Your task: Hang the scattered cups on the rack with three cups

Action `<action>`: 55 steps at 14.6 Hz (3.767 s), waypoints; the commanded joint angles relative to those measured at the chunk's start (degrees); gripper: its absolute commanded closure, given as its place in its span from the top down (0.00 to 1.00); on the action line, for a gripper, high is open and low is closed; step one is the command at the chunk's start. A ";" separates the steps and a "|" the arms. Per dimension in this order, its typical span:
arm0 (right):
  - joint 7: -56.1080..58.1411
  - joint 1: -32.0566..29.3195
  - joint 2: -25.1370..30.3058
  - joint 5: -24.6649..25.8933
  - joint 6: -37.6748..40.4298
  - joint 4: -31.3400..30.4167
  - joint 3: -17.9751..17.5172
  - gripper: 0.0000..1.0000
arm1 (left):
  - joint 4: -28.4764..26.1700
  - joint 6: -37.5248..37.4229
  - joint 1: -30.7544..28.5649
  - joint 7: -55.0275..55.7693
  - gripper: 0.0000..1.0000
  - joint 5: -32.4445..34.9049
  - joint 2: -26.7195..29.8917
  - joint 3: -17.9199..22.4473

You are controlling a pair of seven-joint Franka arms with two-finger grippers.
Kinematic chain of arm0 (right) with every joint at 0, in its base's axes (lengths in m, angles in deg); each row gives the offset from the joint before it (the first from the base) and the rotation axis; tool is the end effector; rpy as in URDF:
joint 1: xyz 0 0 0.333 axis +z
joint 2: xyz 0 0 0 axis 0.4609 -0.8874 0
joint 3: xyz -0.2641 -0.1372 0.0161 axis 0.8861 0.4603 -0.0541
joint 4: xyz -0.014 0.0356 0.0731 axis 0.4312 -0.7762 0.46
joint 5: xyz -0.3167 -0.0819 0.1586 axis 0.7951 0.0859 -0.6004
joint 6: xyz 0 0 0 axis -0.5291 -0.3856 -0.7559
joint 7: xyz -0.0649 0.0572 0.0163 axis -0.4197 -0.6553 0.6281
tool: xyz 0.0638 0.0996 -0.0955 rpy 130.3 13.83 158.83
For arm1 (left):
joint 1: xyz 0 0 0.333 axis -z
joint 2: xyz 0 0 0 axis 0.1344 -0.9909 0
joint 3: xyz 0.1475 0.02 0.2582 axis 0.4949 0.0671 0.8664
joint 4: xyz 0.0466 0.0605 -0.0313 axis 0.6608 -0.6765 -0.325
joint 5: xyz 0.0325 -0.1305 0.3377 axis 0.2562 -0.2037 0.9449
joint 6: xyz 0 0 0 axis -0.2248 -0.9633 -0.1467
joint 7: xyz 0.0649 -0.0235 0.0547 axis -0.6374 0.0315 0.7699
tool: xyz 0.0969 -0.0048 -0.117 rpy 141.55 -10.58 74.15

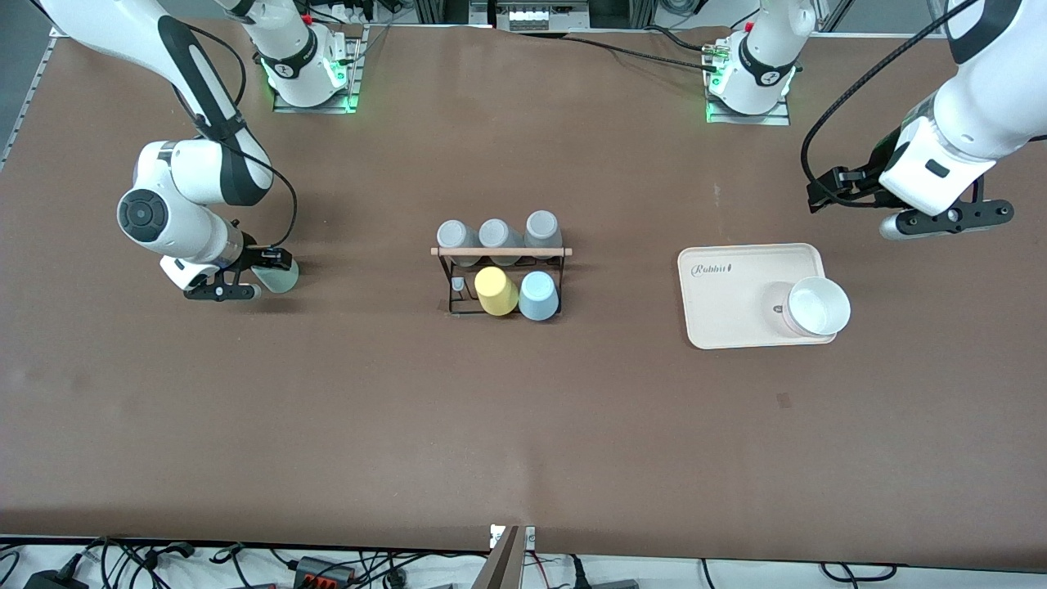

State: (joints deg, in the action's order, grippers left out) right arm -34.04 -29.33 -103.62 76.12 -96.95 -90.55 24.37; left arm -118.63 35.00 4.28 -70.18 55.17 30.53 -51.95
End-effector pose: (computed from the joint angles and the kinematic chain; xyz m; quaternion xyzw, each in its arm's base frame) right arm 0.4915 0.0098 0.1815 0.9966 0.0037 -0.0820 0.0066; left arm 0.5081 -0.0747 0.5120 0.9959 0.0748 -0.0508 0.0006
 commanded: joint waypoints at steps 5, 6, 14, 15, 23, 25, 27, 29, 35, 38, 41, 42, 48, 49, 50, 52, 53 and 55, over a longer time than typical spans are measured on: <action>-0.67 3.63 1.34 0.02 20.46 16.01 -0.46 0.21 | 0.49 -1.54 -0.25 -0.48 1.00 -0.17 2.33 -0.17; -0.85 5.12 1.25 -0.33 23.63 19.27 -0.46 0.21 | 0.57 -1.46 -0.25 -0.66 1.00 -0.26 2.25 -0.08; -20.94 19.44 -2.96 -2.08 30.78 34.76 -0.46 0.21 | 1.36 -2.95 -0.95 -1.36 1.00 -0.17 2.07 0.62; -24.11 21.46 -3.75 -2.44 30.78 35.90 -0.46 0.21 | 1.36 -2.51 -1.04 -3.54 1.00 -0.17 2.07 0.62; -39.68 32.02 -15.00 -3.50 32.89 52.42 -0.46 0.21 | 1.36 -2.60 -1.04 -5.93 1.00 -0.17 2.07 0.62; -41.18 33.26 -15.88 -3.41 32.72 52.88 -0.46 0.21 | 1.45 -2.69 -1.04 -5.85 1.00 -0.17 2.07 0.62; -41.28 33.44 -16.41 -3.50 32.45 52.88 -0.46 0.21 | 1.45 -2.69 -1.04 -5.85 1.00 -0.17 1.98 0.62; -41.10 33.87 -17.11 -3.58 32.28 52.79 -0.46 0.21 | 1.45 -2.69 -1.04 -5.85 1.00 -0.17 1.98 0.62; -41.89 34.23 -19.31 -3.58 32.10 52.61 -0.46 0.43 | 1.45 -2.77 -1.04 -6.02 1.00 -0.17 1.98 0.62; -41.89 34.23 -20.01 -3.58 31.84 52.52 -0.46 0.66 | 1.45 -2.77 -1.13 -6.11 1.00 -0.17 1.98 0.62; -41.80 34.23 -20.02 -3.58 31.84 52.52 -0.37 0.85 | 1.45 -2.77 -1.48 -6.11 1.00 -0.26 1.98 0.62; -41.89 34.23 -20.02 -3.58 31.84 52.52 -0.45 0.90 | 1.54 -2.69 -1.39 -6.11 1.00 -0.26 1.98 0.62; -40.14 32.48 -18.96 -3.32 32.36 52.96 0.25 1.00 | 1.45 -2.69 -1.57 -6.11 1.00 -0.26 1.90 0.62; -38.39 30.73 -17.57 -3.32 32.54 52.96 -0.01 1.00 | 1.54 -2.77 -1.57 -6.11 1.00 -0.26 1.98 0.62; -36.20 29.67 -16.25 -3.49 32.80 53.05 0.07 1.00 | 1.54 -2.77 -1.57 -6.20 1.00 -0.26 1.98 0.62; -32.16 26.60 -13.52 -3.06 34.29 53.05 0.16 1.00 | 1.54 -2.69 -1.48 -6.20 1.00 -0.26 1.89 0.62; -29.79 24.67 -12.29 -3.14 35.95 53.05 0.16 1.00 | 1.54 -2.69 -1.48 -6.20 1.00 -0.26 1.89 0.62; -26.61 19.58 -8.87 -3.32 38.51 52.88 0.16 1.00 | 1.72 -2.69 -1.48 -6.29 1.00 -0.26 1.89 0.62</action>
State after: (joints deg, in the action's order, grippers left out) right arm -64.36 -4.88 -116.41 73.44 -61.25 -36.87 25.35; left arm -117.83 33.30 3.26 -74.79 55.16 32.15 -51.23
